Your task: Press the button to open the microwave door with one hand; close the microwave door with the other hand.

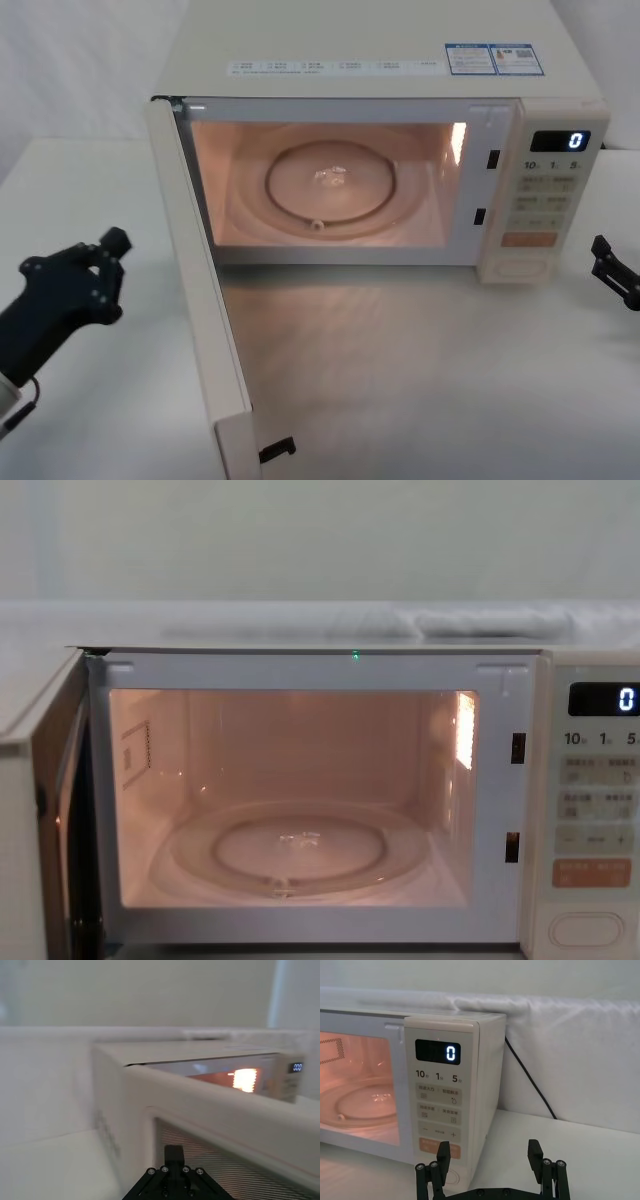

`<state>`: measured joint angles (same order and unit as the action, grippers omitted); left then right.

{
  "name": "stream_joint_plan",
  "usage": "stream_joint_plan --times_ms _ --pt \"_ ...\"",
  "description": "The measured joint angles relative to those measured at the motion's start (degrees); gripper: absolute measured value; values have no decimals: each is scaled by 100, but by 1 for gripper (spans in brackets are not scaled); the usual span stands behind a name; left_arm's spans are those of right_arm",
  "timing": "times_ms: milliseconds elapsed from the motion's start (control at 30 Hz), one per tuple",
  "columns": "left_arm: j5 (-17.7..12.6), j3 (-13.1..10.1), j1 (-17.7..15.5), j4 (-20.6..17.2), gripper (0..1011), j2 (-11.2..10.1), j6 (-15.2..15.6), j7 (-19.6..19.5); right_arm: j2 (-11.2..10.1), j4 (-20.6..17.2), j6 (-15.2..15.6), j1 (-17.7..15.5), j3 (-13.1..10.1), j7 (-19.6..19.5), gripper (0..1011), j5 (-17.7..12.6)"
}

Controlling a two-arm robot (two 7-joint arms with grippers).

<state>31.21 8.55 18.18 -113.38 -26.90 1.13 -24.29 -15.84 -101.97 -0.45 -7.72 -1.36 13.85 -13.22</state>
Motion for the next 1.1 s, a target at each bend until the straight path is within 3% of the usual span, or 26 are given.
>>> stream_joint_plan --times_ms 267,667,867,967,1033,1100 --pt "165 -220 -43 -50 0 -252 -104 -344 0 0 0 0 0 0 1002 0" --pt "283 -636 -424 -67 0 -595 -101 -590 0 0 0 0 0 0 1002 0" --pt "302 -992 -829 64 0 -674 -16 -656 0 0 0 0 0 0 1002 0" --pt "302 -1301 -1162 232 0 -674 77 -685 0 0 0 0 0 0 1002 0" --pt "295 -1353 -1227 264 0 -670 93 -688 0 0 0 0 0 0 1002 0" --pt "240 -1648 -1537 437 0 -629 177 -693 0 0 0 0 0 0 1002 0"
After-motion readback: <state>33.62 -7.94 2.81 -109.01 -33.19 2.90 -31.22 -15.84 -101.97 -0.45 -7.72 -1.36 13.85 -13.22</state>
